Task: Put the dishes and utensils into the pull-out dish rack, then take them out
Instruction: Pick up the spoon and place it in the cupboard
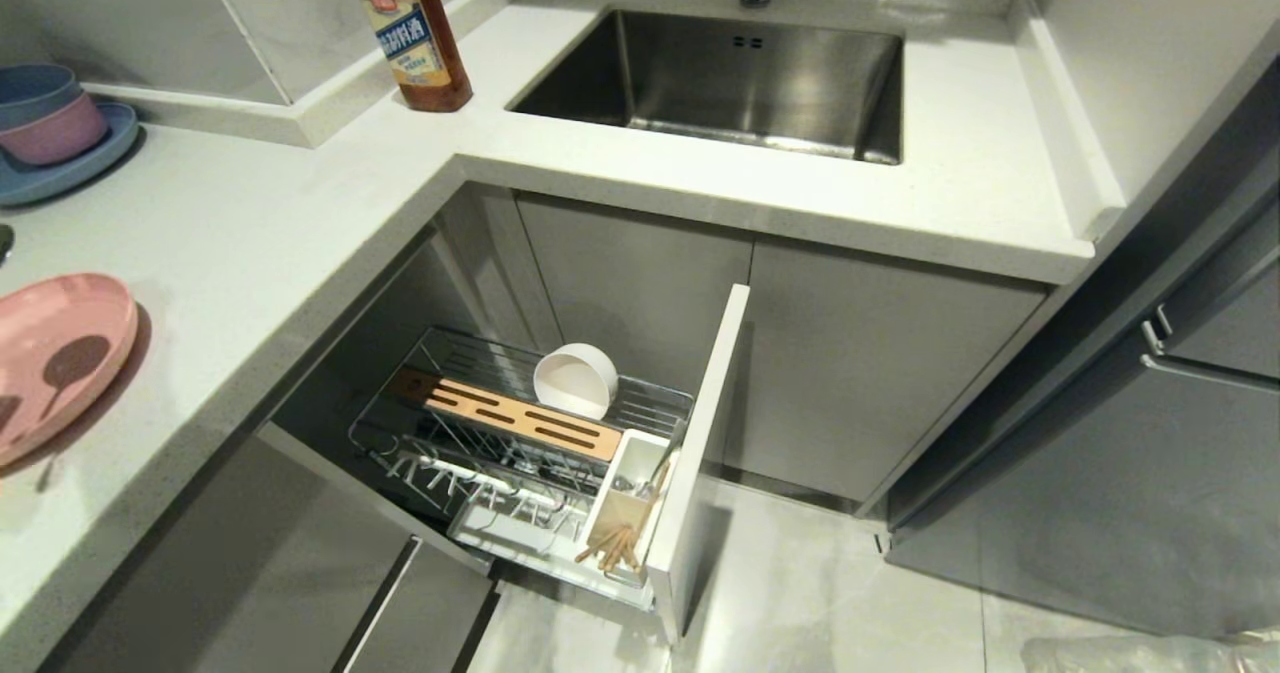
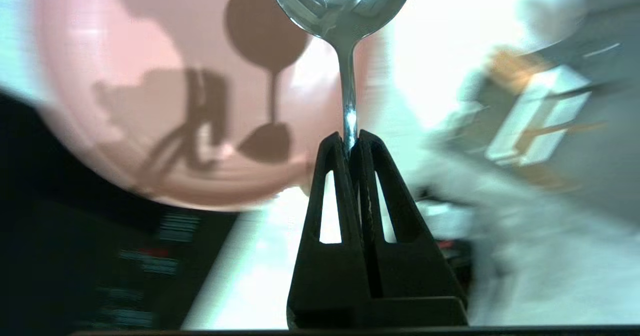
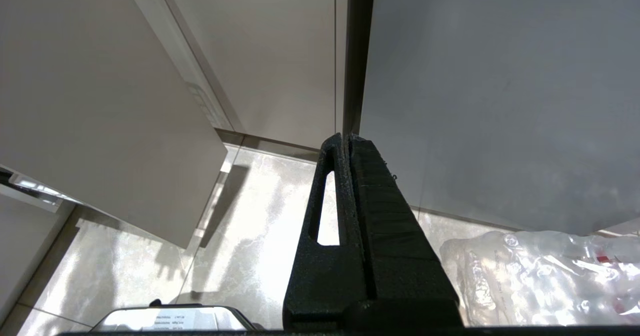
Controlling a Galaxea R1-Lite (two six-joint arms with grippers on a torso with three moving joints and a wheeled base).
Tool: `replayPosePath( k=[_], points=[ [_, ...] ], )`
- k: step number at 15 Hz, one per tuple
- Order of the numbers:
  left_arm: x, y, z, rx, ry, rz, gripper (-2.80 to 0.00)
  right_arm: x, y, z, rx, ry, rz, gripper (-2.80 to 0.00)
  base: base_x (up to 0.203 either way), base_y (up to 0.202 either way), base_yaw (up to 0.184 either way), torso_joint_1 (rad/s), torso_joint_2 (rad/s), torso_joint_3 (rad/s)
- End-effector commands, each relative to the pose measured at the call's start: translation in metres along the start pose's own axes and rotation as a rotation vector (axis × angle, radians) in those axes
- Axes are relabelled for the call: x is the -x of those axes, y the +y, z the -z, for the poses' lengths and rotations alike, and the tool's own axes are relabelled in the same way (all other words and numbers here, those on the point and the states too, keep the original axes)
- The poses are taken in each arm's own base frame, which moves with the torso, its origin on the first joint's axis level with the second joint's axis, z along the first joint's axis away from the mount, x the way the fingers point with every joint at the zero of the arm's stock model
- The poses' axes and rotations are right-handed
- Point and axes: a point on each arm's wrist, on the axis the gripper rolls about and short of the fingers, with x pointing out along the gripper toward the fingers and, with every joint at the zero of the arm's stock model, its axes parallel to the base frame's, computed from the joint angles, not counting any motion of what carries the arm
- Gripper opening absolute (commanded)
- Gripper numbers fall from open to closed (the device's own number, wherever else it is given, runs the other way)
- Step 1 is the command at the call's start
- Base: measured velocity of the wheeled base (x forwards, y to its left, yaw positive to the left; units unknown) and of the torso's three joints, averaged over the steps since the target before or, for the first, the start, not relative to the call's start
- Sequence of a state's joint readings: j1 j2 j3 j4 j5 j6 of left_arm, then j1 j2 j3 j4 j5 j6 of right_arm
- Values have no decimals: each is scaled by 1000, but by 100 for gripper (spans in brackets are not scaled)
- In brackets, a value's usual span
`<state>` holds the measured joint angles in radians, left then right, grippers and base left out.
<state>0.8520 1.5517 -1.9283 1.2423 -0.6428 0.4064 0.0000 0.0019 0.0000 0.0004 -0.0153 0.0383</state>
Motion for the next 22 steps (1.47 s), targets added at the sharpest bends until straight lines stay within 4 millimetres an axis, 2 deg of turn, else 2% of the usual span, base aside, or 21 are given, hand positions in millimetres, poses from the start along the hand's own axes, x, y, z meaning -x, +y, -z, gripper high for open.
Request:
replayPosePath(
  k=[1, 4, 7, 9, 13, 16, 19, 22],
  points=[
    [21, -37, 3, 13, -43, 49, -280, 0, 0, 1, 0, 2, 0, -280, 0, 0, 0, 0, 0, 0],
    [28, -81, 17, 55, 64, 232, -280, 0, 0, 0, 0, 1, 0, -280, 0, 0, 0, 0, 0, 0],
    [28, -108, 40, 46, 257, 381, -280, 0, 0, 1, 0, 2, 0, -280, 0, 0, 0, 0, 0, 0],
    [16, -116, 60, 23, 409, 427, -280, 0, 0, 1, 0, 2, 0, -280, 0, 0, 0, 0, 0, 0],
    [-8, -125, 83, -56, 625, 415, -280, 0, 0, 1, 0, 2, 0, -280, 0, 0, 0, 0, 0, 0],
    [-28, -130, 86, -102, 731, 383, -280, 0, 0, 1, 0, 2, 0, -280, 0, 0, 0, 0, 0, 0],
    [-53, -146, 86, -192, 815, 354, -280, 0, 0, 1, 0, 4, 0, -280, 0, 0, 0, 0, 0, 0],
    [-83, -169, 86, -248, 861, 247, -280, 0, 0, 0, 0, 1, 0, -280, 0, 0, 0, 0, 0, 0]
  ],
)
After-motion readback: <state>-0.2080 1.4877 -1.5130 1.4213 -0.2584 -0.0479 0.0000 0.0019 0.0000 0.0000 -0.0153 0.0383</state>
